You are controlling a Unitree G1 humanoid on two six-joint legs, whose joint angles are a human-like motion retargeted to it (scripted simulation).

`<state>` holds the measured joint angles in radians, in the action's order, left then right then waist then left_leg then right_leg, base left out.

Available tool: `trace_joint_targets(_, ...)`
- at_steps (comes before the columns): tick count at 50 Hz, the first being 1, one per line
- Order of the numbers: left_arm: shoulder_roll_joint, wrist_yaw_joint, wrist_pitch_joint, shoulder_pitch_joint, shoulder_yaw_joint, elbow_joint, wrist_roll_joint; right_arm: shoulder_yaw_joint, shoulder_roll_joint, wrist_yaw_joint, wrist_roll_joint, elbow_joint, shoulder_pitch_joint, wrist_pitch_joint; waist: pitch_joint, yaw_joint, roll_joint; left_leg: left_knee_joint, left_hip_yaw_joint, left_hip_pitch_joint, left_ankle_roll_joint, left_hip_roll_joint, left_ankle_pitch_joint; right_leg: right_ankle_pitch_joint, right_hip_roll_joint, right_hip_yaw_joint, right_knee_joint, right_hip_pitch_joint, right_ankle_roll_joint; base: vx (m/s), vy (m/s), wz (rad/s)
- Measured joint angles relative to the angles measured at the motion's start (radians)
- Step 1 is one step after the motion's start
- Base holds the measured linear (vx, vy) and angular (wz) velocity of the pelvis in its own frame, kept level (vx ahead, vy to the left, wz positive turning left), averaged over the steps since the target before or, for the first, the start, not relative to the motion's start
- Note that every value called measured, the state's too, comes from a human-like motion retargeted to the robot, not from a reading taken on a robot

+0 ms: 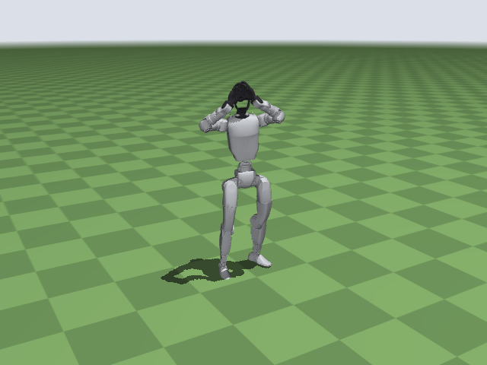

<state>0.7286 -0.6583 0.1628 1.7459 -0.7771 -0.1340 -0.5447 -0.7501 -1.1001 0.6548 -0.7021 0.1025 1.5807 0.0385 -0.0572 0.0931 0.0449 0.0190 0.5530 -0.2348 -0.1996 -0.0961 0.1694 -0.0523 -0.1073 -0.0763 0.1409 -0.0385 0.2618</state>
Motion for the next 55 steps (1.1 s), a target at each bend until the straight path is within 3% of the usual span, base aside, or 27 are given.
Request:
trace_joint_targets(4,-0.089,-0.001,-0.045,0.248,-0.174,-0.539,0.12,-0.299,0.206,0.016,0.141,-0.492,0.36,0.065,0.021,0.038,0.024,-0.005,0.034,0.001,-0.022,-0.007,-0.012,0.011,0.015,0.022,-0.012,0.013,0.0,-0.01,-0.05,-0.38)
trace_joint_targets(7,-0.145,0.015,-0.051,0.314,-0.23,-0.805,0.232,-0.342,0.32,-0.014,0.262,-0.754,0.437,0.069,0.021,0.054,0.028,-0.008,0.055,-0.006,-0.029,-0.01,-0.016,0.017,0.024,0.039,-0.025,0.012,0.0,0.0,-0.05,-0.35)
trace_joint_targets(9,-0.167,0.027,-0.035,0.297,-0.202,-0.828,0.289,-0.327,0.328,-0.008,0.307,-0.796,0.43,0.061,0.016,0.054,0.023,-0.008,0.064,-0.013,-0.026,-0.012,-0.015,0.021,0.028,0.048,-0.034,0.006,0.0,0.01,-0.05,-0.25)
trace_joint_targets(12,-0.161,0.026,-0.006,0.165,-0.05,-0.62,0.29,-0.232,0.247,0.04,0.308,-0.644,0.333,0.046,-0.004,0.047,0.02,-0.003,0.065,-0.023,-0.016,-0.014,-0.011,0.021,0.03,0.052,-0.041,-0.008,0.0,0.0,0.0,0.0)
trace_joint_targets(15,-0.143,0.005,0.031,-0.129,0.178,-0.212,0.216,0.008,0.147,0.069,0.241,-0.302,0.062,0.023,-0.033,0.057,0.019,0.011,0.052,-0.025,-0.001,-0.013,-0.003,0.014,0.023,0.047,-0.035,-0.02,0.0,0.0,0.0,0.08)
trace_joint_targets(19,-0.121,0.012,0.154,-0.714,0.467,0.307,0.152,0.442,0.148,0.03,0.171,0.177,-0.572,-0.099,-0.085,0.1,-0.005,0.033,0.024,-0.013,0.021,-0.005,0.006,-0.005,0.003,0.033,-0.011,-0.019,0.0,0.01,-0.02,0.29)
trace_joint_targets(22,-0.123,0.018,0.236,-1.187,0.659,0.529,0.167,0.674,0.23,-0.009,0.176,0.399,-1.055,-0.21,-0.118,0.104,-0.028,0.038,0.013,0.001,0.025,-0.004,0.006,-0.015,-0.001,0.022,0.003,-0.007,0.0,0.02,-0.06,0.18)
trace_joint_targets(25,-0.171,0.014,0.28,-1.587,0.797,0.612,0.205,0.786,0.328,-0.014,0.2,0.473,-1.414,-0.271,-0.131,0.07,-0.036,0.03,0.011,0.01,0.021,-0.009,-0.001,-0.016,0.005,0.015,0.004,0.005,0.0,0.03,-0.07,0.06)
trace_joint_targets(28,-0.2,-0.011,0.3,-1.859,0.881,0.647,0.248,0.828,0.39,0.017,0.227,0.492,-1.599,-0.292,-0.125,0.016,-0.036,0.015,0.009,0.012,0.017,-0.015,-0.009,-0.01,0.016,0.008,-0.005,0.007,0.0,0.01,-0.04,0.03)
trace_joint_targets(33,-0.197,-0.022,0.315,-2.013,0.968,0.697,0.299,0.824,0.408,0.048,0.208,0.523,-1.638,-0.279,-0.099,-0.077,-0.053,0.001,-0.018,0.016,0.014,-0.018,-0.013,-0.002,0.019,-0.021,-0.027,-0.008,0.0,-0.01,0.01,0.26)
trace_joint_targets(40,-0.252,-0.014,0.282,-1.666,0.908,0.727,0.264,0.732,0.408,0.074,0.161,0.464,-1.55,-0.234,-0.06,-0.174,-0.106,0.01,-0.136,0.054,0.027,0.007,-0.002,-0.013,-0.026,-0.125,-0.051,-0.052,0.0,-0.04,0.1,0.86)
trace_joint_targets(47,-0.261,-0.034,0.18,-0.993,0.798,0.59,0.125,0.687,0.435,0.077,0.119,0.414,-1.619,-0.241,-0.03,-0.18,-0.128,-0.018,-0.271,0.088,0.014,0.049,-0.025,-0.023,-0.07,-0.258,-0.07,-0.093,0.0,-0.03,0.1,1.02)
trace_joint_targets(51,-0.119,-0.102,0.009,-0.416,0.538,0.224,-0.005,0.625,0.408,0.052,0.159,0.394,-1.623,-0.261,-0.009,-0.166,-0.118,-0.04,-0.296,0.103,-0.013,0.051,-0.047,-0.019,-0.071,-0.29,-0.071,-0.084,0.0,-0.03,0.04,0.33)
trace_joint_targets(55,0.041,-0.161,-0.105,0.089,0.151,-0.298,0.024,0.566,0.376,0.066,0.24,0.391,-1.579,-0.289,0.001,-0.135,-0.097,-0.06,-0.281,0.116,-0.036,0.039,-0.063,-0.009,-0.055,-0.285,-0.073,-0.055,0.0,-0.02,0.0,-0.14)
